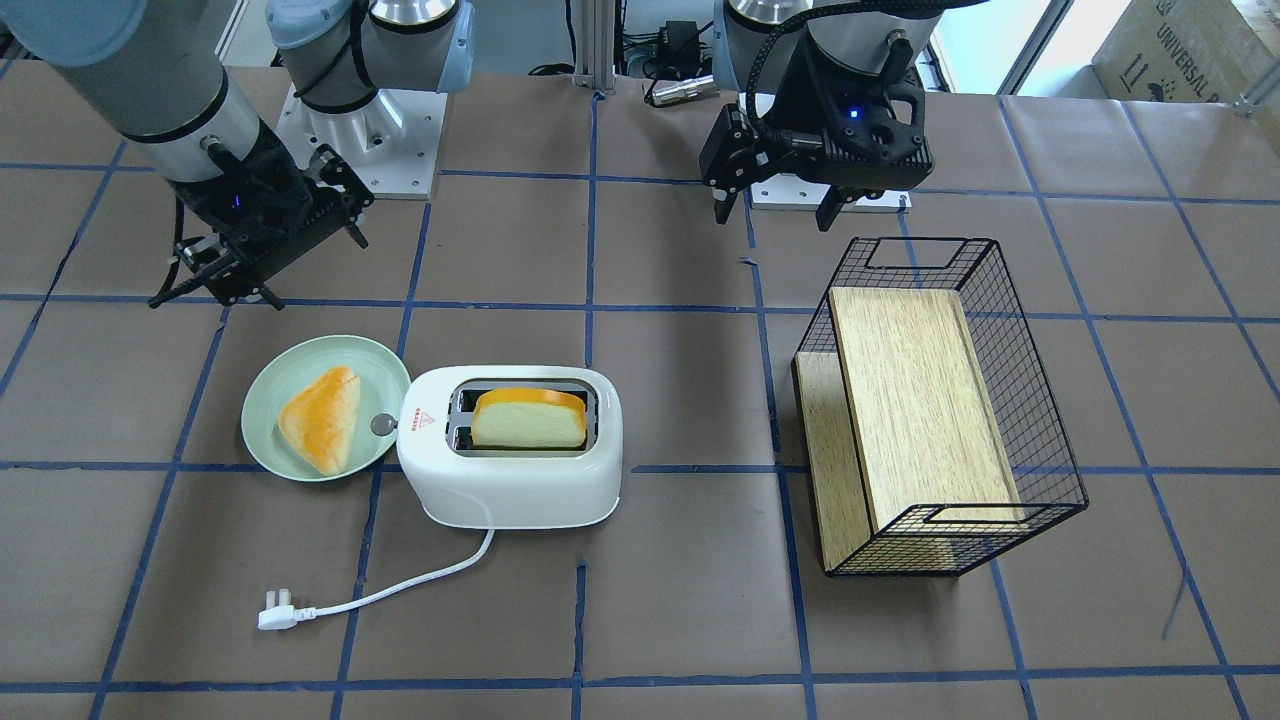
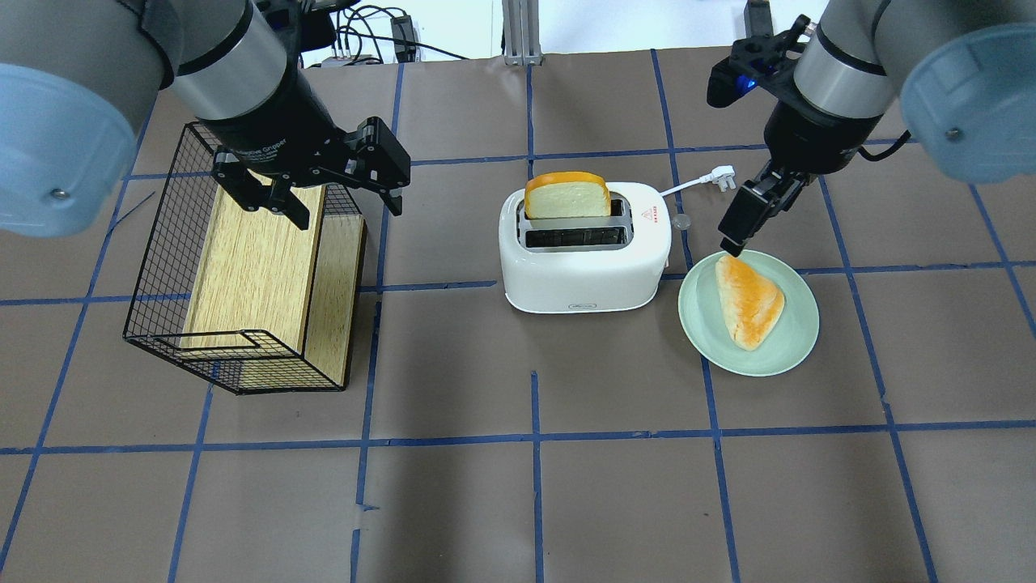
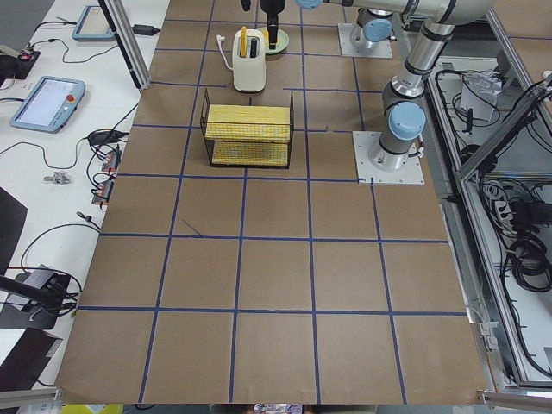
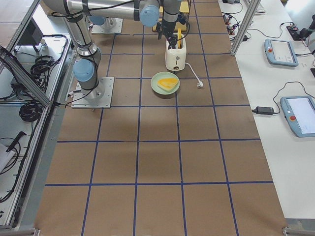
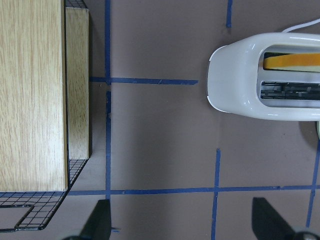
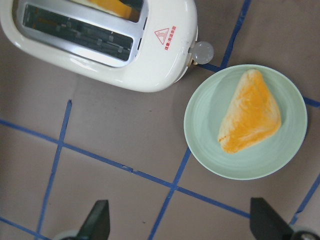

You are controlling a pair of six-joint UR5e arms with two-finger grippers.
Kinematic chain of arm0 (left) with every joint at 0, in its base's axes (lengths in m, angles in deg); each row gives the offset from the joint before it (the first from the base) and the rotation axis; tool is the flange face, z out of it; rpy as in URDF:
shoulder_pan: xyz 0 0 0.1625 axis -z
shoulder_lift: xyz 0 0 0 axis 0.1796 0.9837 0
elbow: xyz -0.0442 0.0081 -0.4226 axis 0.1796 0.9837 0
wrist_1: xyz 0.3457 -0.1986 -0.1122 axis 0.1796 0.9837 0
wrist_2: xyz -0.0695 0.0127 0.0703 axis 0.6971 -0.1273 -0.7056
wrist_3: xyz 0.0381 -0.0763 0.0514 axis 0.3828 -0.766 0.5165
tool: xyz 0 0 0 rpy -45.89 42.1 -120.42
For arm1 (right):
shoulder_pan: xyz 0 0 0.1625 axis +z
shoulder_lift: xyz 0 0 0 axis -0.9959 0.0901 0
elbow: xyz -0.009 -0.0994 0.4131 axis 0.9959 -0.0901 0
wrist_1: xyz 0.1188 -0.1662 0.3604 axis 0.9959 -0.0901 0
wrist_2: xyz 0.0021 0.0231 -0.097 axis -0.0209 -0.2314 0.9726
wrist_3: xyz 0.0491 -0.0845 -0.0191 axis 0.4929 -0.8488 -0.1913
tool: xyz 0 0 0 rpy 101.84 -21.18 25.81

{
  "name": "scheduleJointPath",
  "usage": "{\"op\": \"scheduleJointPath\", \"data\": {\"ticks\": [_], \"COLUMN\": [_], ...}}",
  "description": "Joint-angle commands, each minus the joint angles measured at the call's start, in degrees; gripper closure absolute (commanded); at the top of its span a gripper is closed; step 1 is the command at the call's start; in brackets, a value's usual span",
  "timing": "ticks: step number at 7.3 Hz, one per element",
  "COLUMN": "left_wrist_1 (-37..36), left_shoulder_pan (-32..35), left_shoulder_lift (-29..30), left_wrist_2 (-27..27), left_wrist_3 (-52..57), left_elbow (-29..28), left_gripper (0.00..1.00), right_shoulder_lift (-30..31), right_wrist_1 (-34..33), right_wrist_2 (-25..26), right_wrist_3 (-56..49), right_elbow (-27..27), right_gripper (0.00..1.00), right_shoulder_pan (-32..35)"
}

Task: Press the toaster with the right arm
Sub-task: 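Move the right gripper over the toaster's lever beside the green plate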

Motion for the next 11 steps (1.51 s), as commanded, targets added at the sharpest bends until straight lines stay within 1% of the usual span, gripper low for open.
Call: {"op": "scheduleJointPath", "data": {"ticks": [1, 2, 3, 4, 5, 6, 7, 9, 11], "left_wrist_1": [0.0, 0.0, 0.0, 0.0, 0.0, 0.0, 0.0, 0.0, 0.0], "left_shoulder_pan": [0.0, 0.1, 0.0, 0.1, 0.1, 0.1, 0.0, 0.1, 0.0], "left_shoulder_lift": [0.0, 0.0, 0.0, 0.0, 0.0, 0.0, 0.0, 0.0, 0.0], "left_wrist_2": [0.0, 0.0, 0.1, 0.0, 0.0, 0.0, 0.1, 0.0, 0.0], "left_wrist_3": [-0.1, -0.1, -0.1, -0.1, -0.1, -0.1, -0.1, -0.1, -0.1], "left_elbow": [0.0, 0.0, 0.0, 0.0, 0.0, 0.0, 0.0, 0.0, 0.0], "left_gripper": [0.0, 0.0, 0.0, 0.0, 0.0, 0.0, 0.0, 0.0, 0.0], "right_shoulder_lift": [-1.7, -2.0, -3.1, -3.5, -3.9, -4.4, -5.2, -8.4, -11.6], "right_wrist_1": [-8.0, -9.9, -10.7, -10.8, -10.8, -11.3, -12.7, -19.0, -21.5], "right_wrist_2": [3.8, 3.3, 2.1, -0.2, -0.6, -4.0, -5.3, -5.3, -5.3], "right_wrist_3": [-24.0, -28.6, -29.2, -29.3, -29.4, -30.4, -30.7, -31.9, -33.0], "right_elbow": [3.1, 3.9, 4.3, 4.3, 4.4, 4.4, 4.5, 4.4, 4.5], "right_gripper": [0.48, 0.57, 0.66, 0.77, 0.91, 0.92, 0.92, 0.92, 0.91], "right_shoulder_pan": [-2.4, -2.3, -2.2, -2.0, -1.9, -1.7, -0.7, 1.4, 2.1]}}
